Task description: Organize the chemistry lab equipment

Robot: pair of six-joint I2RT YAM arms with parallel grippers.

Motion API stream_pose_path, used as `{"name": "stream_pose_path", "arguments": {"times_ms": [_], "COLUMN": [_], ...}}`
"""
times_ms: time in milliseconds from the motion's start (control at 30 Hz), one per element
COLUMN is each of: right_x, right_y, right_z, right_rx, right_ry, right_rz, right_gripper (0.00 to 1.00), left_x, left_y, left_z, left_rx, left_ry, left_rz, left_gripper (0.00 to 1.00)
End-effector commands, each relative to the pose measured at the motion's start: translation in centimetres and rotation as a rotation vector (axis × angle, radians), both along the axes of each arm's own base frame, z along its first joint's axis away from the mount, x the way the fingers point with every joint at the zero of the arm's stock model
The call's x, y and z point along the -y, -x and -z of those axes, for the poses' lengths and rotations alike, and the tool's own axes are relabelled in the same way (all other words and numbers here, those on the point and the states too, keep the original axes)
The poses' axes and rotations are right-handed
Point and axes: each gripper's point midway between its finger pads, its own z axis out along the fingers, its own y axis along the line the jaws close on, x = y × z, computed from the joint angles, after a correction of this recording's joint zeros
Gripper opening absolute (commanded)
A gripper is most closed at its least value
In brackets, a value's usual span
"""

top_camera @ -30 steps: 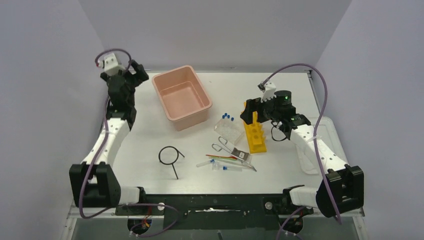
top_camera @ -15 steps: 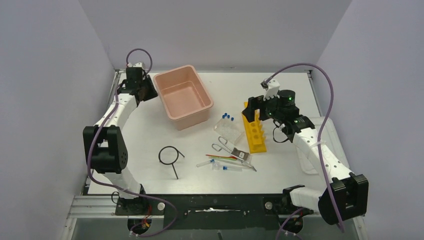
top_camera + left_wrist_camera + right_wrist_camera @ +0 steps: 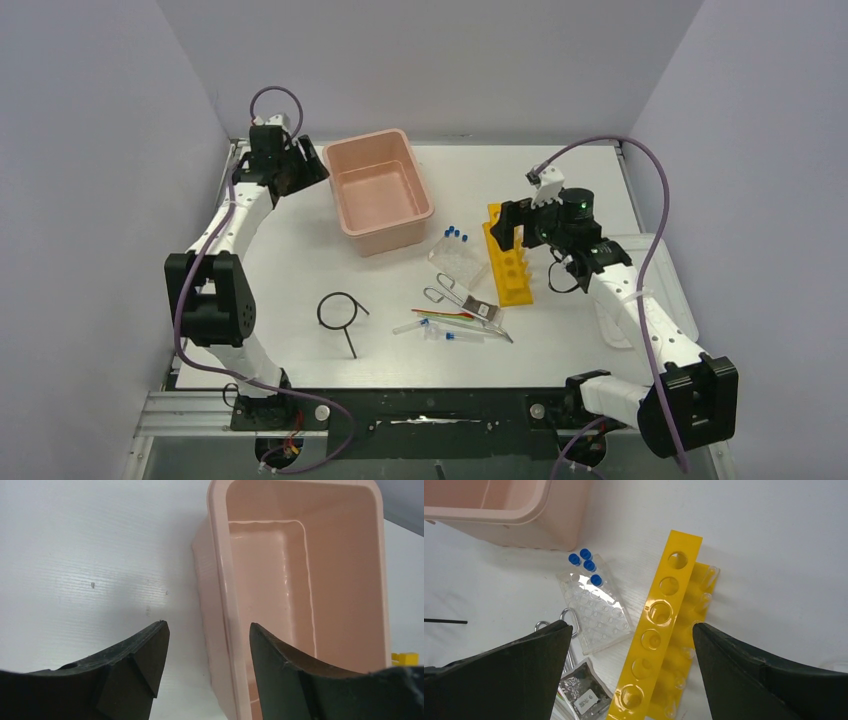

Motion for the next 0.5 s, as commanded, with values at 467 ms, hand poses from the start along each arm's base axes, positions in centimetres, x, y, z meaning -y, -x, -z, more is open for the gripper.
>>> {"name": "stream_pose_path", "arguments": {"times_ms": [467], "right_x": [2.0], "right_y": [-1.2], "right_z": [-2.3], "right_rx": [0.086], "right_ry": [-0.030], "right_rz": [0.039], "right_gripper": [0.98], "left_x": [2.6], "left_y": [-5.3], "left_z": [1.3], "left_rx": [-0.028], "left_ry": [-0.158], "left_rz": [0.018], "left_gripper": [0.34]}}
